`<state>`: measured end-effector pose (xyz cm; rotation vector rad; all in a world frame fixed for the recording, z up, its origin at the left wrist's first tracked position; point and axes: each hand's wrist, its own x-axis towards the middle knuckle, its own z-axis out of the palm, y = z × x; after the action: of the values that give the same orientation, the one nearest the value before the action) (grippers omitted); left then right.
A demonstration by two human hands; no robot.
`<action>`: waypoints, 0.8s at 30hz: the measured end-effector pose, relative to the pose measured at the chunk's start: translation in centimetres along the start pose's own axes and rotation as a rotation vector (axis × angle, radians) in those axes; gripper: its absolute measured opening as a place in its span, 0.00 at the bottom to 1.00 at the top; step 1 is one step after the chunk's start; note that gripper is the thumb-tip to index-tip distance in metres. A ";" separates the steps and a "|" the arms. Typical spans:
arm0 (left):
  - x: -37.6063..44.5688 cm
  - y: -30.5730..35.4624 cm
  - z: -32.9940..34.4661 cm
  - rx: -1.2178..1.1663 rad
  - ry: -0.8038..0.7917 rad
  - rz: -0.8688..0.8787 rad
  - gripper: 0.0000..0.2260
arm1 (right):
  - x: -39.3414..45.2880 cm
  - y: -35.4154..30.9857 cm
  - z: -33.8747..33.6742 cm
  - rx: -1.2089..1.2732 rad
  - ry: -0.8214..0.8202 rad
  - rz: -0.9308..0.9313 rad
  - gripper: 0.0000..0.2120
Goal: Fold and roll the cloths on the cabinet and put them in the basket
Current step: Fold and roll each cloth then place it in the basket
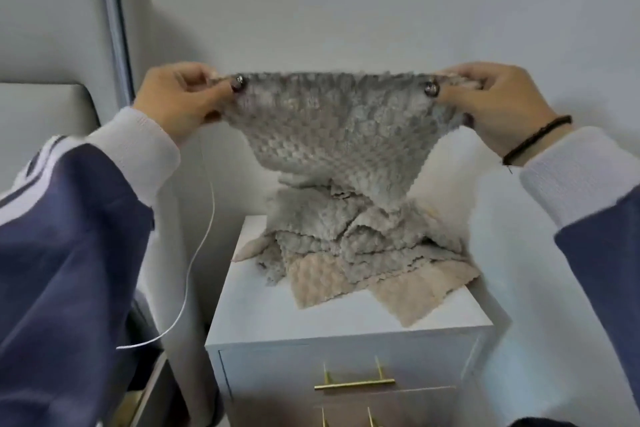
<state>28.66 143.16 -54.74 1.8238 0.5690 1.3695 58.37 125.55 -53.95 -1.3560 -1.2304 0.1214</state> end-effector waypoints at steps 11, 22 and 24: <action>-17.2 -12.6 -1.9 0.244 -0.605 -0.573 0.17 | -16.4 11.3 3.3 -0.357 -0.805 0.446 0.09; -19.2 -16.2 -2.0 0.089 -0.668 -0.771 0.21 | -17.3 13.2 5.3 -0.306 -1.010 0.581 0.03; -18.7 -16.8 -1.7 0.054 -0.580 -0.754 0.23 | -16.8 13.4 6.2 -0.262 -0.896 0.524 0.04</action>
<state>22.58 140.13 -78.97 1.6712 0.8520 0.3097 54.32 122.20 -75.68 -1.9227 -1.6064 1.0600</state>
